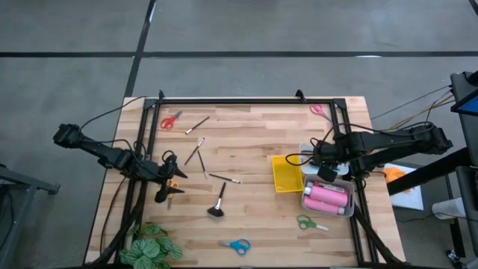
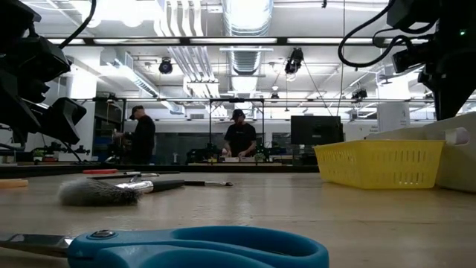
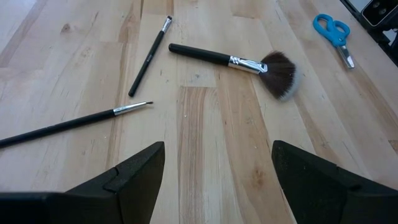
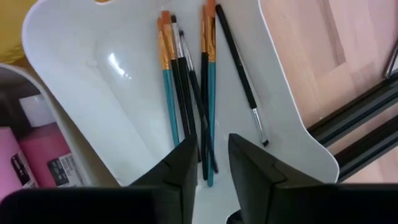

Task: Pick & Place Paint Supplies
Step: Put the black paint brush into the white bin

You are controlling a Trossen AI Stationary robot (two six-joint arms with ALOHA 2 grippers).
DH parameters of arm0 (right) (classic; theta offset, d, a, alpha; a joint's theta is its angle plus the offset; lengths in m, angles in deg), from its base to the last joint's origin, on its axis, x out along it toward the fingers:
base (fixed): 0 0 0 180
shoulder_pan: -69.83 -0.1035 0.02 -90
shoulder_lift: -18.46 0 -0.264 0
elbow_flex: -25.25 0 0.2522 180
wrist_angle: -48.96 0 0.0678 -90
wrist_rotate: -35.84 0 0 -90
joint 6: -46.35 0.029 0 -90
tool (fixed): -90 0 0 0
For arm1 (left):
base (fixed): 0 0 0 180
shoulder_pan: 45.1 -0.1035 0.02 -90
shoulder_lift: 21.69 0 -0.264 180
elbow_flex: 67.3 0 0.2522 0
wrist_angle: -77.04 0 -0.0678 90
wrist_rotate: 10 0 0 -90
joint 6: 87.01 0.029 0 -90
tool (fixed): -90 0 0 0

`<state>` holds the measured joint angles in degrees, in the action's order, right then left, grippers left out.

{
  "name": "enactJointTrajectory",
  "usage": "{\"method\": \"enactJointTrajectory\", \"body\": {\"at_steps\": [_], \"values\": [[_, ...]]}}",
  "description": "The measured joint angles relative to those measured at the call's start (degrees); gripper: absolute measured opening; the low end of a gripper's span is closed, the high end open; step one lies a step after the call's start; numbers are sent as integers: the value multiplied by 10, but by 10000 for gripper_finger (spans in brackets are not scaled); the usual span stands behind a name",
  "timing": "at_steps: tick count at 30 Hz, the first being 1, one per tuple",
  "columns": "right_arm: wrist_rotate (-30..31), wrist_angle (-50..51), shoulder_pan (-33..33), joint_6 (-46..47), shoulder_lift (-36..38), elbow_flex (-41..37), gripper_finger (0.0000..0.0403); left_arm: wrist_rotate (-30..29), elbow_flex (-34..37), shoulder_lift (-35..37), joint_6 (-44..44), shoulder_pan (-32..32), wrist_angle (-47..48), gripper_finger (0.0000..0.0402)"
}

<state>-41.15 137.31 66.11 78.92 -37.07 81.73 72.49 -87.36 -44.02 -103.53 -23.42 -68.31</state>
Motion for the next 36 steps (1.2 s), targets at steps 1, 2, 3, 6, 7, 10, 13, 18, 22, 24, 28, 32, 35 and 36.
{"method": "enactJointTrajectory", "body": {"at_steps": [1,2,3,6,7,10,13,18,22,24,28,32,35,36], "values": [[0,0,0,0,0,0,89,0,0,0,0,0,0,300],[0,0,0,0,0,0,90,0,0,0,0,0,0,300],[0,0,0,0,0,0,90,0,0,0,0,0,0,300],[0,0,0,2,0,1,91,0,0,0,0,0,0,300],[0,0,0,4,0,4,91,0,0,0,0,0,0,300],[0,-1,0,4,0,31,91,0,0,0,0,0,0,300],[5,-9,0,-4,0,70,91,0,0,0,0,0,0,300],[6,-116,0,-109,2,114,91,0,0,0,0,0,0,300],[5,-247,8,-230,2,106,91,0,0,0,0,0,0,300],[2,-324,14,-288,-6,93,91,0,0,0,0,0,0,300],[-61,-453,30,-408,-42,69,91,0,0,0,0,0,0,300],[-163,-555,53,-459,-105,59,91,0,0,0,0,0,0,300],[-230,-613,68,-504,-166,62,91,0,0,0,0,0,0,300],[-247,-630,72,-521,-187,66,91,0,0,0,0,0,0,300]]}}
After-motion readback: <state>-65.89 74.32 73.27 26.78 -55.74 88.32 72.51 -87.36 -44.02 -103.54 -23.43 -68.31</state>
